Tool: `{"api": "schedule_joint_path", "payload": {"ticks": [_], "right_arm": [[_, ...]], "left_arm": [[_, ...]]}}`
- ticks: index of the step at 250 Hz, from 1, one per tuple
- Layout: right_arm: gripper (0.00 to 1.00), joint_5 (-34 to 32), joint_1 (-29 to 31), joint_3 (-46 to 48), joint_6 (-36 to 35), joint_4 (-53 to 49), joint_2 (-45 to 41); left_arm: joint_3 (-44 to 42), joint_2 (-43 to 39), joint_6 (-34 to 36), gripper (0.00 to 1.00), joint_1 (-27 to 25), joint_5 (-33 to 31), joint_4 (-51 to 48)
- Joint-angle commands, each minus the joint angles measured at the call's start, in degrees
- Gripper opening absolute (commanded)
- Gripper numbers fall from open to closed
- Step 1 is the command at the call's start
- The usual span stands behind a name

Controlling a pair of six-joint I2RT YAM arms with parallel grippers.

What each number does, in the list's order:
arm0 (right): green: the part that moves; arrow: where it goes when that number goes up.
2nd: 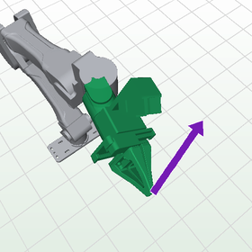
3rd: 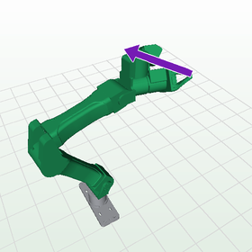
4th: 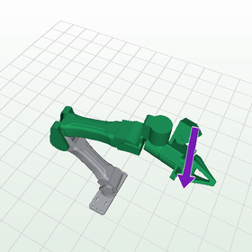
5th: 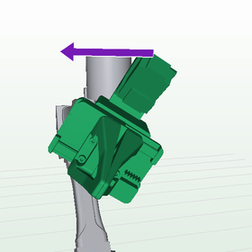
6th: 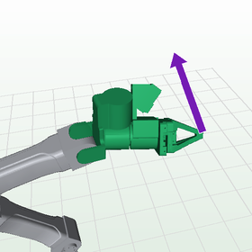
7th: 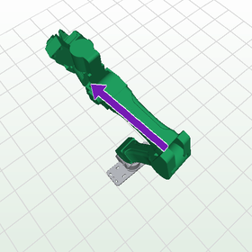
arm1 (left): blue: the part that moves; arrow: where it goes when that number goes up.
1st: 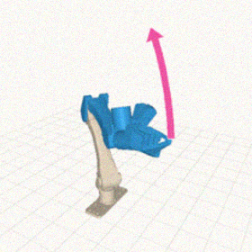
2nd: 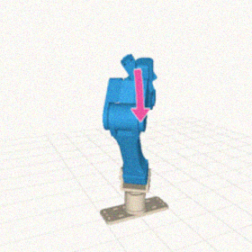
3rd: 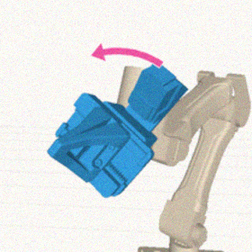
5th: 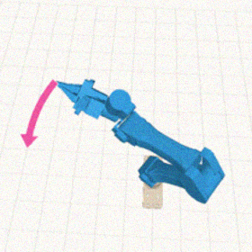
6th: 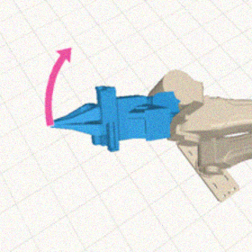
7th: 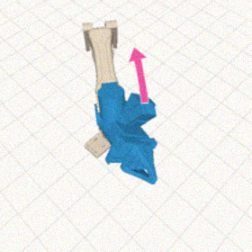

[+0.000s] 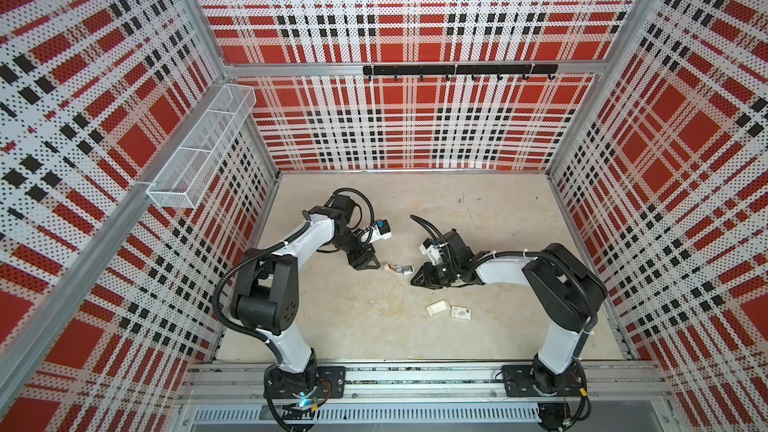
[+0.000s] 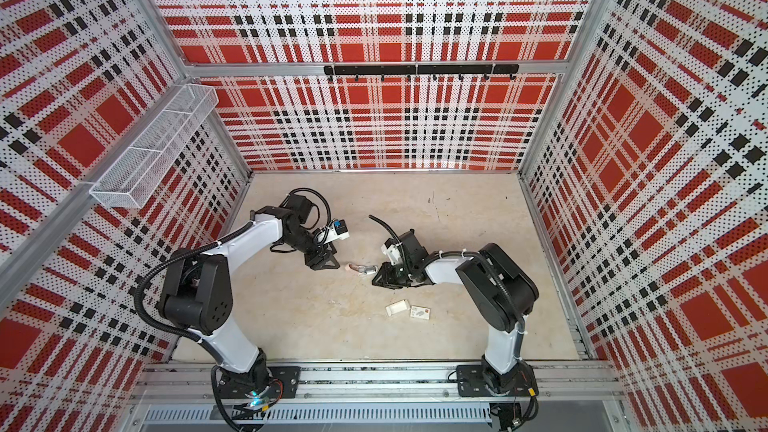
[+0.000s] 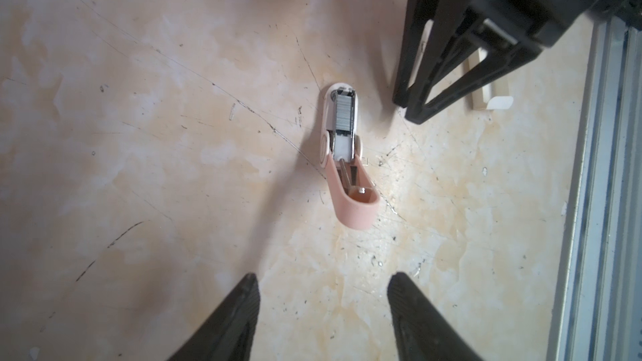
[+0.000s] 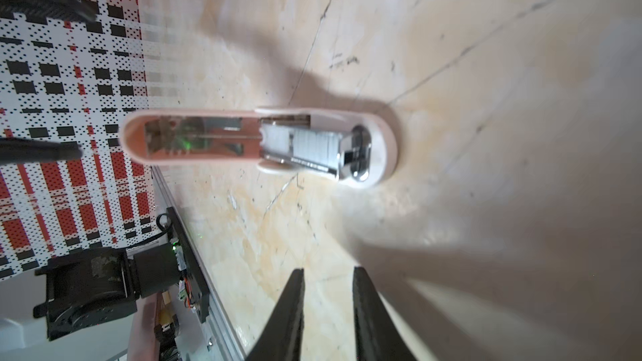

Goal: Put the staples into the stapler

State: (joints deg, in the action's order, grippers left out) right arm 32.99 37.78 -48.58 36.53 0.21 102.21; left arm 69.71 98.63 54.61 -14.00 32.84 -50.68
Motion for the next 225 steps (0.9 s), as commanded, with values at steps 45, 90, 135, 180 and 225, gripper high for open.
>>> {"api": "schedule_joint_path", "payload": {"ticks": [45,90,135,180,225], "right_arm": [[0.32,-1.75,-2.35,0.89,2.2,1.34,-4.67],[0.32,-0.65,-4.36,-1.39,2.84,4.3,-1.24],[0.3,0.23,-5.5,-4.1,2.42,5.38,2.12],[0.28,0.69,-5.61,-5.91,1.79,4.93,4.55],[0.26,1.59,-5.66,-6.38,2.05,5.44,6.02]], "left_arm": [[-2.64,-0.37,1.87,0.64,-6.31,-5.88,5.16],[-3.54,-0.19,1.24,0.63,-7.88,-8.12,8.12],[-3.35,0.51,0.49,0.58,-8.45,-8.8,8.84],[-4.35,-0.62,0.96,0.55,-8.42,-8.84,8.25],[-4.59,-0.26,0.85,0.55,-9.11,-8.46,7.61]]}}
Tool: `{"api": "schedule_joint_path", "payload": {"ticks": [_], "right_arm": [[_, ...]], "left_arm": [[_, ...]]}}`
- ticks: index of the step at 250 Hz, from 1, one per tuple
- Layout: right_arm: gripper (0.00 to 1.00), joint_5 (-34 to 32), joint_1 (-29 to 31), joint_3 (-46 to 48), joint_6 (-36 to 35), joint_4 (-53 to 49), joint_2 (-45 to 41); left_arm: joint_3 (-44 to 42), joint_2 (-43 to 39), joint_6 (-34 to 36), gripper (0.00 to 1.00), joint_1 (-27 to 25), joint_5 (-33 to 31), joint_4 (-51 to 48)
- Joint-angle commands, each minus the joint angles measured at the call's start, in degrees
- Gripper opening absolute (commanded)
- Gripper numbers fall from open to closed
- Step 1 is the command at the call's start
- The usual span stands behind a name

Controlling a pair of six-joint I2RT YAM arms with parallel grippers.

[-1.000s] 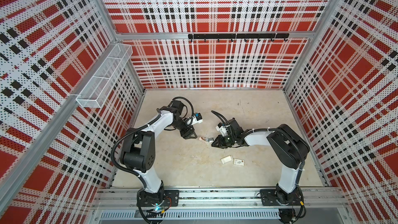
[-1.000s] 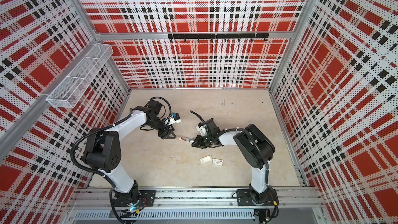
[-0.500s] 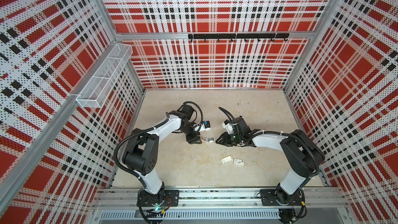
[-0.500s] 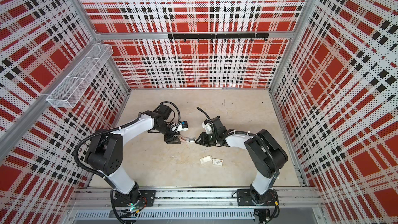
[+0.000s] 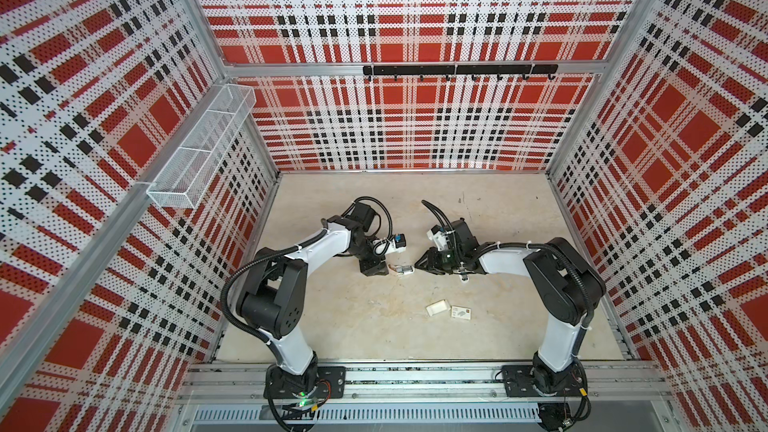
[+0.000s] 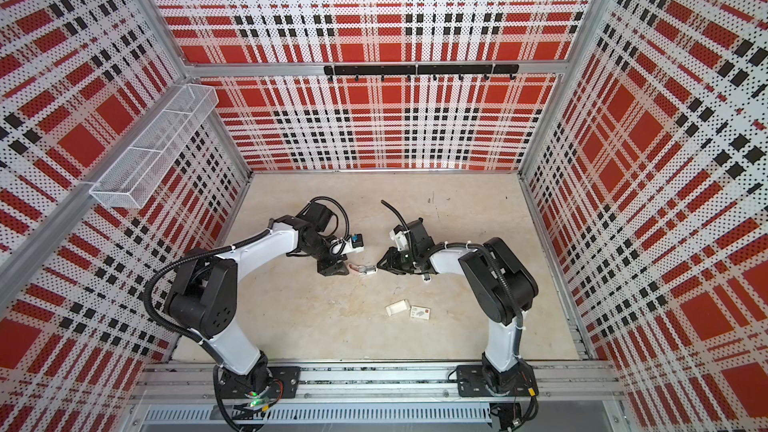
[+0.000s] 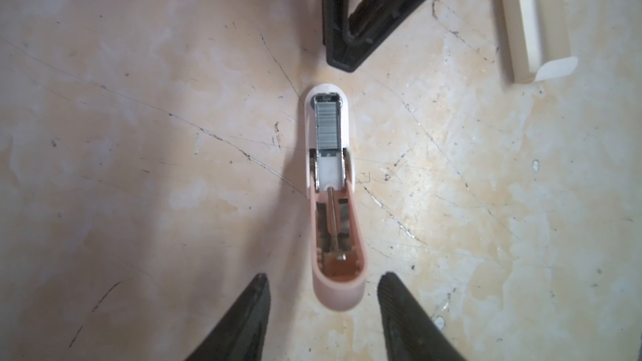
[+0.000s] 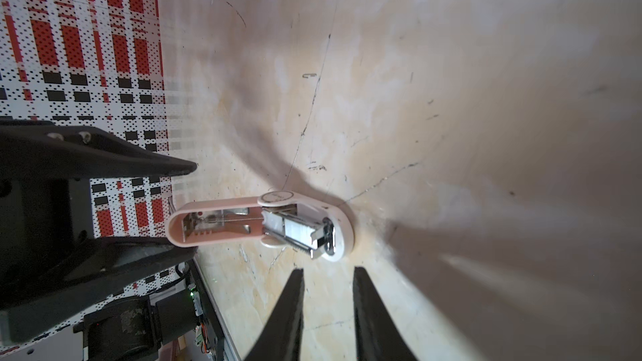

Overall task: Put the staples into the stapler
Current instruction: 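Lower the left gripper around the stapler's pink end beside the right gripper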

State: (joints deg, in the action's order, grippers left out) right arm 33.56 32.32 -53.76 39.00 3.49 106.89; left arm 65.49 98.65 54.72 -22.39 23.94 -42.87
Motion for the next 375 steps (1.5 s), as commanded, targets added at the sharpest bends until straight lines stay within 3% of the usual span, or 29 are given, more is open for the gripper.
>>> {"api": "schedule_joint_path", "payload": {"ticks": [1,50,122,375], "right_arm": [[0.26,1.0,-0.17,-1.23,-0.46,2.15,1.37],[0.26,1.33,-0.15,-1.2,-0.71,1.89,1.73],[0.23,1.96,-0.1,-1.9,-0.79,2.31,3.24],[0.08,-0.42,0.09,-4.51,-3.1,-3.65,5.68]], "left_arm": [[-0.37,-0.29,0.74,0.55,-0.72,0.46,-0.19],[0.14,0.22,0.04,0.54,-1.34,0.94,0.09],[0.93,0.64,-0.47,0.35,-1.7,0.67,-0.09],[2.45,0.89,-2.62,0.19,-4.78,-2.42,0.16]]}}
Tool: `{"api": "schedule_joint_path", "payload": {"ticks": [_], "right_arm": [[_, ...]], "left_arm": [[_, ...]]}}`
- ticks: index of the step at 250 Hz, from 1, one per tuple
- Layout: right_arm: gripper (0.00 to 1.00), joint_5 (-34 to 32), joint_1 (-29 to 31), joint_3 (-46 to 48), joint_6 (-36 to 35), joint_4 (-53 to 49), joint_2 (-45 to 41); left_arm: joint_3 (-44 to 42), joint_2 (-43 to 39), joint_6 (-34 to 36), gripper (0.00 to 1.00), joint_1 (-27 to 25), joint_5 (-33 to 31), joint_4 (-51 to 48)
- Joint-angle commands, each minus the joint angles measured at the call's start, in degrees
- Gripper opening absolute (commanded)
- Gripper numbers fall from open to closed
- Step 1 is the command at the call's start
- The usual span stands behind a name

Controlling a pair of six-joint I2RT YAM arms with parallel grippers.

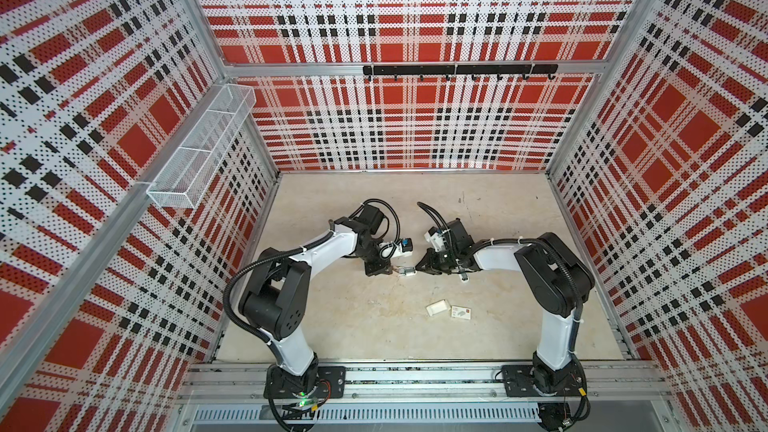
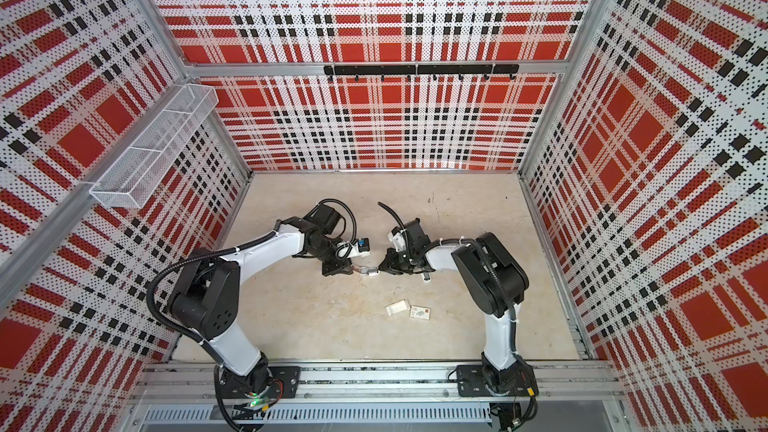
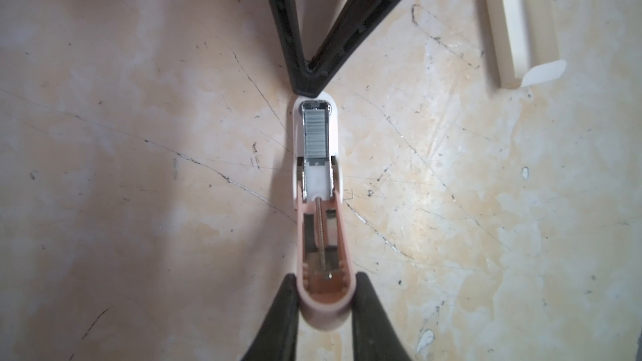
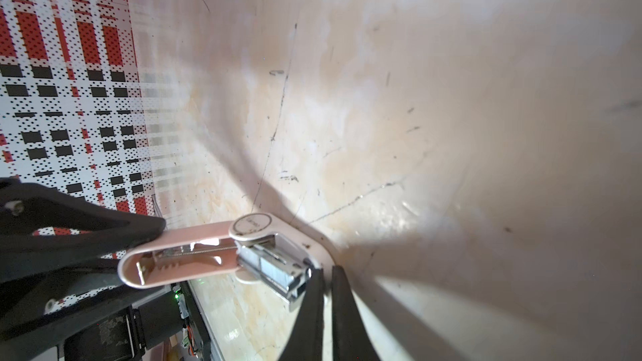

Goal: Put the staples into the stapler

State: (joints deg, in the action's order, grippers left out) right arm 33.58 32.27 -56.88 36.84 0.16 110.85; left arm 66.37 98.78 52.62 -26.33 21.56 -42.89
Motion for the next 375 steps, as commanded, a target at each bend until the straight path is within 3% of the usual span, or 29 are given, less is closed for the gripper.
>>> {"api": "schedule_joint_path", "payload": {"ticks": [1,375], "right_arm": [[0.08,-0.4,0.14,-1.34,-0.96,-0.33,1.73],[0.04,-2.34,0.55,-1.08,-0.73,0.54,2.34]], "left_arm": [[1.57,0.82,-0.47,0.19,-0.88,-0.03,0.18],[8.68,10.63,-3.04,0.19,-8.53,-3.75,1.59]]}}
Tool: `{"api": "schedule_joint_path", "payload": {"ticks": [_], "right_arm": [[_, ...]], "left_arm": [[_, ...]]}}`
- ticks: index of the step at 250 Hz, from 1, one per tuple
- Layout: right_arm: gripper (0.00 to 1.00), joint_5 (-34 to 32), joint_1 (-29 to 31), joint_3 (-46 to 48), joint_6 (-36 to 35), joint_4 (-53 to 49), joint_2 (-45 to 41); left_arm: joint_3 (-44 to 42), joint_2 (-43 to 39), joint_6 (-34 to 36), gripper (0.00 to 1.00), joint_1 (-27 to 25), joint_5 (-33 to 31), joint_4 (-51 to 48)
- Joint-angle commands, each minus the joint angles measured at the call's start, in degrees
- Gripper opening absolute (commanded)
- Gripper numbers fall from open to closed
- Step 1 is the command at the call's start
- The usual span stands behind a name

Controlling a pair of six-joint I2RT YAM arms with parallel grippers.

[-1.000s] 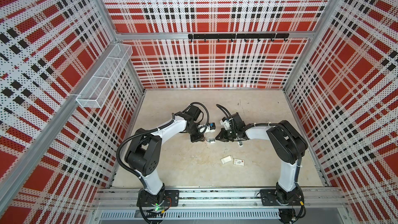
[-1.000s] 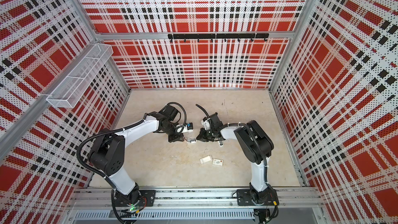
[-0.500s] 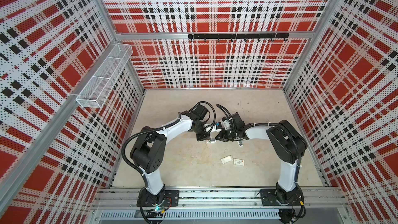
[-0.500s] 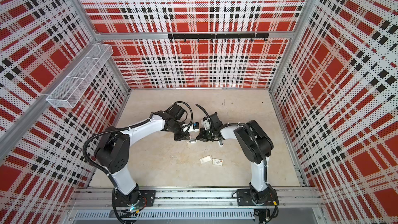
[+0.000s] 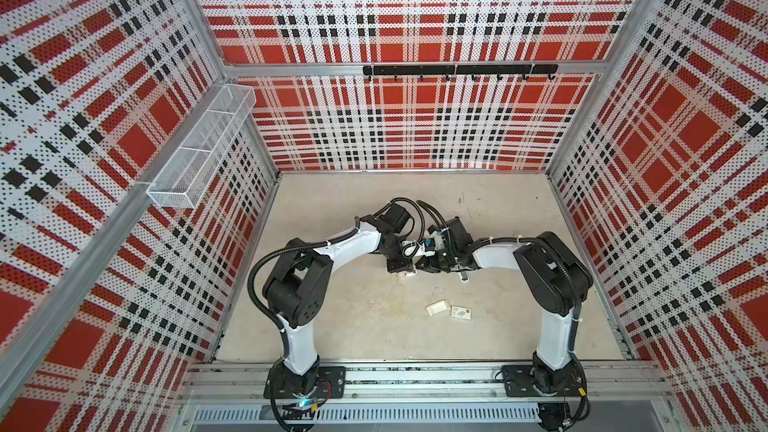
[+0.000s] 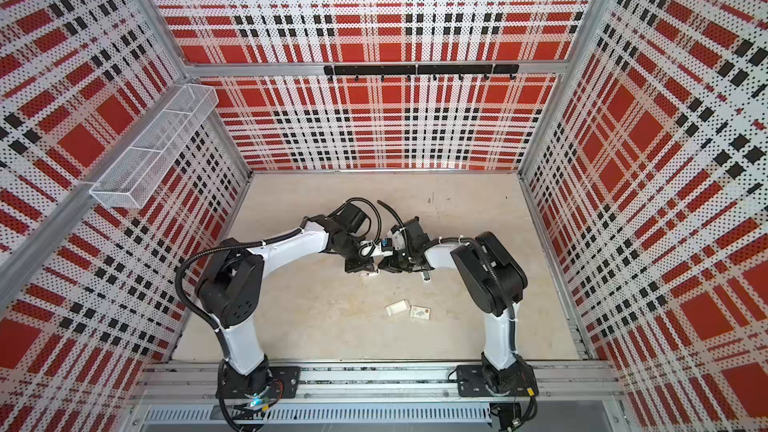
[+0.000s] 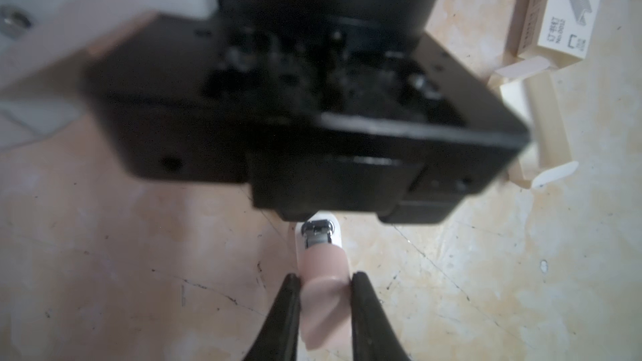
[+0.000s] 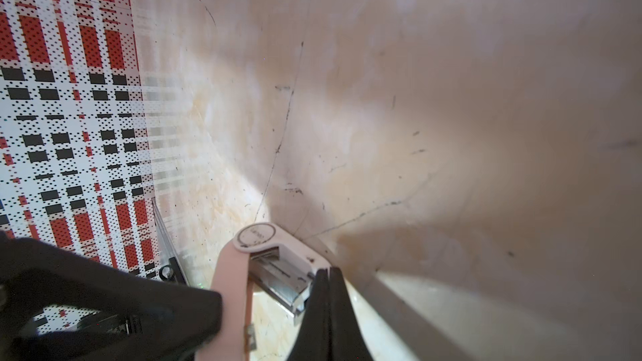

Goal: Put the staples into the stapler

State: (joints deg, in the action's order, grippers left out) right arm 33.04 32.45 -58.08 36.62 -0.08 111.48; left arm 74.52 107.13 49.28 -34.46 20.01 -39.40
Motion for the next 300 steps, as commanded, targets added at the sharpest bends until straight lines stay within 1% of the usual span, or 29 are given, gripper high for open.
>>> {"api": "schedule_joint_path", "payload": {"ticks": [1,128,236,300], "right_arm": [[0.04,-1.81,0.4,0.1,-0.5,0.78,1.71],[0.06,-6.07,-1.32,0.75,-0.82,-1.58,-3.08],[0.05,-8.71,-3.04,-2.87,-2.55,-5.81,-7.03],[0.06,-9.38,-4.05,-8.56,-4.55,-11.16,-6.84]], "left_arm": [[0.58,2.33,0.3,0.19,-0.38,-2.23,-1.91],[1.15,4.72,0.73,0.17,-0.61,-3.57,-2.0],[1.41,5.01,1.35,0.17,-0.56,-4.53,-2.61],[1.42,5.19,1.5,0.17,-0.63,-5.03,-2.73]]}}
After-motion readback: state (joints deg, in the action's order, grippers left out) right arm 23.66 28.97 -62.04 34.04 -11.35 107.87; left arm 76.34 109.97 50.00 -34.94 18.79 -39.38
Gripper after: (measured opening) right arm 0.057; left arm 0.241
